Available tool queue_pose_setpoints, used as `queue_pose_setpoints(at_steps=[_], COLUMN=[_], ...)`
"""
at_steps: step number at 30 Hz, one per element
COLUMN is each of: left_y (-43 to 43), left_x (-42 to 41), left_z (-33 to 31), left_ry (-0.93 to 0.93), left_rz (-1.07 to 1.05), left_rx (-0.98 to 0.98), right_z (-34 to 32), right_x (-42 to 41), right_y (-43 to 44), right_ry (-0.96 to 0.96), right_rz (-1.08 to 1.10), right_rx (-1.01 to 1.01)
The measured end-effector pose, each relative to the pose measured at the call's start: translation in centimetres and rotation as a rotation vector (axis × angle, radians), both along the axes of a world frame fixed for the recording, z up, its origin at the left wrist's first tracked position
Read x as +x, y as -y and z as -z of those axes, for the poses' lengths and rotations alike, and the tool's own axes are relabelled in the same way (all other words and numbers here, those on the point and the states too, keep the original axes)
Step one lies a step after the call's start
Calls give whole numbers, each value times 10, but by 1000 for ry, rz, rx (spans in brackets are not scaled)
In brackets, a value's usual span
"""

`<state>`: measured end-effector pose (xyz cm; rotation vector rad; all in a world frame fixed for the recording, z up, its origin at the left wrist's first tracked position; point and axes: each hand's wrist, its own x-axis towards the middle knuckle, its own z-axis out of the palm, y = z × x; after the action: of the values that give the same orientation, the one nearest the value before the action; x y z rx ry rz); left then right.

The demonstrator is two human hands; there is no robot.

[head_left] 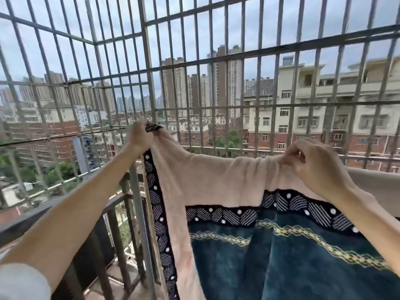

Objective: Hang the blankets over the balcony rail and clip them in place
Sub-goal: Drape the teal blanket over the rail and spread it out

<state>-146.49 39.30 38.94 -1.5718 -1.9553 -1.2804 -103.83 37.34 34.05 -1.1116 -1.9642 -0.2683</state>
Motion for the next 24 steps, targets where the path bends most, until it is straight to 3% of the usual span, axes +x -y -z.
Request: queue_pose_setpoints(at_steps=[5,8,10,13,15,17,20,24], left_y=[-36,-55,-71,-88,-93,-92,-73,-19], left_x=[-83,-101,-103,-98,-97,-96,-87,-59], left_z=[-3,1,2,5,7,12,22,45], left_ry=[-144,-116,-130,-156,-162,-138,-163,-350], left_rz=[-117,-1,100,155,198,296,368,401], left_rx=[-135,-180,-323,-686,-718,-567,-188,244], right_z=[-14,-21,-24,-25,-24,-22,-23,-23], right_x=[-12,-23,-25,-25,-23,-30,-57,-109], right_y=[-10,-17,-20,-18,-15,-8,6,13], right_ry=[22,61,99,134,123,92,27,205], right_rz=[129,129,109,89,67,-26,-194,-246], right_rx=[36,-25,-141,-325,-325,-330,-354,-247])
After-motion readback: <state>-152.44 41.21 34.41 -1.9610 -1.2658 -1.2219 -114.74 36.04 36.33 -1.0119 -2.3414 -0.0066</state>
